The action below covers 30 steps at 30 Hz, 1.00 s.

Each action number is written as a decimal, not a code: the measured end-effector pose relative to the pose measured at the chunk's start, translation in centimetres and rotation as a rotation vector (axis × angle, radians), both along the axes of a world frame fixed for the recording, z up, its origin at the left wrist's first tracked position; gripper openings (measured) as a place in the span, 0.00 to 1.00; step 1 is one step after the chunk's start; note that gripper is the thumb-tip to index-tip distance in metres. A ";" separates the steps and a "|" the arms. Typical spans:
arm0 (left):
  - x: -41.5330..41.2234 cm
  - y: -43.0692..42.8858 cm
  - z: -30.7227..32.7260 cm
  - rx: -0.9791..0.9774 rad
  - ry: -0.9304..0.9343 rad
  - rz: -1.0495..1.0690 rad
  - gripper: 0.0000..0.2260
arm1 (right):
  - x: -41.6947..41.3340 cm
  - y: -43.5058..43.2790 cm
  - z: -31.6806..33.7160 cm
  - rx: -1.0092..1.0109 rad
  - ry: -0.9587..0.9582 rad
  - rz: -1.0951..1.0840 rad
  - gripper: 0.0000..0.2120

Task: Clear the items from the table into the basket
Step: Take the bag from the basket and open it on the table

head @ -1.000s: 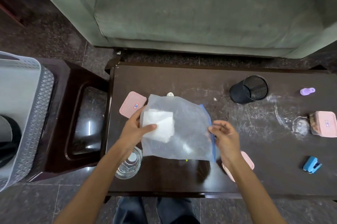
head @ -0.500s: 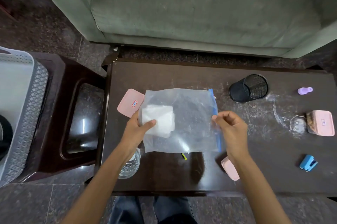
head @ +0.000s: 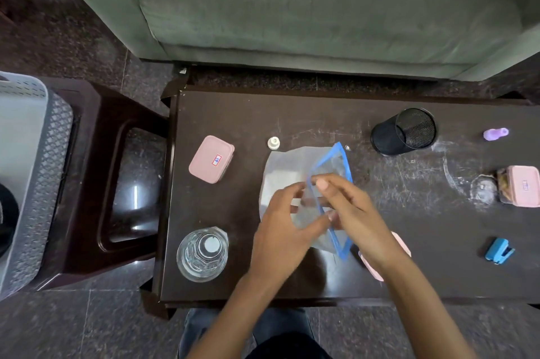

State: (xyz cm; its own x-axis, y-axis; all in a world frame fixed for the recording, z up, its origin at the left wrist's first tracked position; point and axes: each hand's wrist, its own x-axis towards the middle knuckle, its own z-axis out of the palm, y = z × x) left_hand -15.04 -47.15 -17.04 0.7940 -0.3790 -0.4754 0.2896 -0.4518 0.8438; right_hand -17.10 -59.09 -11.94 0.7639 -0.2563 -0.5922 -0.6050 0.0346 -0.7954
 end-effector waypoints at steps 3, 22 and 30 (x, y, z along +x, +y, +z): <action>0.9 0.6 0.1 0.105 -0.120 0.166 0.08 | 0.1 0.2 0.8 0.047 0.055 0.055 0.16; 2.1 1.1 0.5 -0.048 0.062 0.278 0.03 | 6.1 2.0 -6.1 -0.750 0.398 0.756 0.17; 2.7 2.0 -0.1 0.002 0.063 0.201 0.08 | 5.1 2.8 -7.8 -0.730 0.290 0.508 0.21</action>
State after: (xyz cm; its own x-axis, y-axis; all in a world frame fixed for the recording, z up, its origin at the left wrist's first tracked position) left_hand -12.34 -45.10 -17.19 0.8221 -0.2148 -0.5273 0.4264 -0.3815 0.8202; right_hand -11.97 -56.25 -19.79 0.7339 -0.3162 -0.6012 -0.5890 -0.7371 -0.3314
